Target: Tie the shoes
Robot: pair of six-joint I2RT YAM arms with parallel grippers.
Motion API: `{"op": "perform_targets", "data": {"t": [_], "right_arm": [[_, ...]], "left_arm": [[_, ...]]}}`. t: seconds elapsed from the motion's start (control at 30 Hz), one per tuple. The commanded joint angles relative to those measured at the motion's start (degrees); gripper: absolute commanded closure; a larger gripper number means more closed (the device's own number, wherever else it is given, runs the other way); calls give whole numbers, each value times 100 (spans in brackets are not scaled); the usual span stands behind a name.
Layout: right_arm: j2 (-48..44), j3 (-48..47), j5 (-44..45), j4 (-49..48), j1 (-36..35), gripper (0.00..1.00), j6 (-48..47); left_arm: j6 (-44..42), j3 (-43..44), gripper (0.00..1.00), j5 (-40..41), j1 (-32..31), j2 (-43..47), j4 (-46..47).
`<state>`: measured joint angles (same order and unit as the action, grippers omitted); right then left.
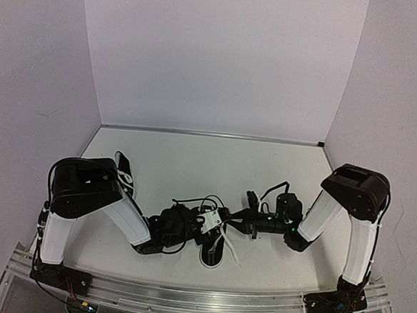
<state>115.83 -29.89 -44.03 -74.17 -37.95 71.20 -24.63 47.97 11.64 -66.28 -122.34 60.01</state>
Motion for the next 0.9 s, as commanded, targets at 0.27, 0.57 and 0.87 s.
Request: {"op": "perform_targets", "data": {"t": [0.27, 0.57, 0.87], "right_arm": [[-216, 36, 13, -589, -98, 100, 73], [-242, 55, 85, -585, -98, 100, 105], [-383, 141, 156, -480, -98, 100, 94]], "left_arm": [[-174, -201, 89, -2, -25, 447, -301], [-312, -338, 82, -39, -145, 674, -768], [-295, -667, 78, -46, -220, 1158, -1030]]}}
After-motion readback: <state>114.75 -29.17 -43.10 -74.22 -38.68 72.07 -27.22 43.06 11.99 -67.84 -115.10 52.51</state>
